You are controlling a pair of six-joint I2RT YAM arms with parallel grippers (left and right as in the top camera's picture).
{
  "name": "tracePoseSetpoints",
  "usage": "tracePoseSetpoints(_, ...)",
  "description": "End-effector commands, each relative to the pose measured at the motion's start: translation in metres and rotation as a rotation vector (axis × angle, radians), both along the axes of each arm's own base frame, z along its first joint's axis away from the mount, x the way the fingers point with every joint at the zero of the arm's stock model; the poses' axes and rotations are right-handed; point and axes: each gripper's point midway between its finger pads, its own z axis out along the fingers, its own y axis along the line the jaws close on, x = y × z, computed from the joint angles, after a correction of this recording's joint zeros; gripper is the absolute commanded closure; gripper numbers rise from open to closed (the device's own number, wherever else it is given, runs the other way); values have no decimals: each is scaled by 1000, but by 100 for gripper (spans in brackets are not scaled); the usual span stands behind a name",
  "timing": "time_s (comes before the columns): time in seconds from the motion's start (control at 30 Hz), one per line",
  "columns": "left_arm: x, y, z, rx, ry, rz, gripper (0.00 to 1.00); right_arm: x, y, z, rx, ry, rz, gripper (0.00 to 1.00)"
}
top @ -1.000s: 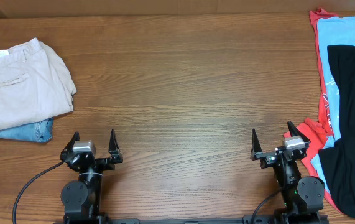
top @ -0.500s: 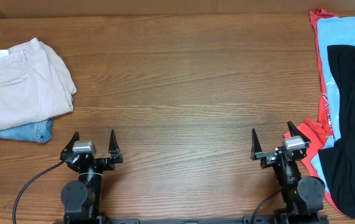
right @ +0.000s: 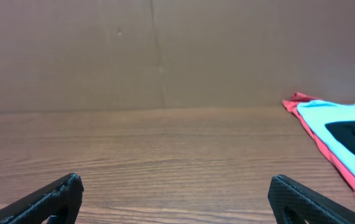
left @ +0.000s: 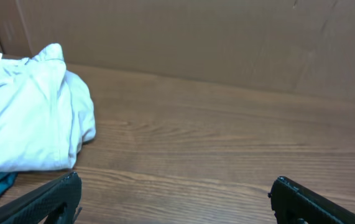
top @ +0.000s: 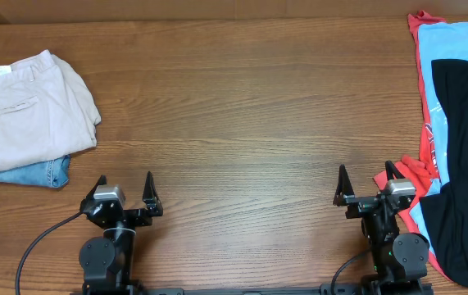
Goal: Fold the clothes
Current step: 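Reach the right gripper into the right pile and grasp the black garment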
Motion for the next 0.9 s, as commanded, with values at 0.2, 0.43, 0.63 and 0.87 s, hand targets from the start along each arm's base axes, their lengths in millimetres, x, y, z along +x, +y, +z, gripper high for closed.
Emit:
tracePoseSetpoints(0.2, -12, 3, 71, -15, -25, 18, 0, 5, -7, 46, 27, 78, -44, 0)
tracePoseSetpoints(0.43, -4, 2, 89, 5, 154, 11, 0, 24, -4, 62, 0, 292, -43, 0)
tracePoseSetpoints(0.63, 5, -9, 96, 32, 341, -74, 0, 46, -2, 65, -30, 518, -47, 0)
tracePoseSetpoints(0.87, 6, -11, 90, 17, 489, -92, 0, 65, 0, 59, -37, 599, -50, 0)
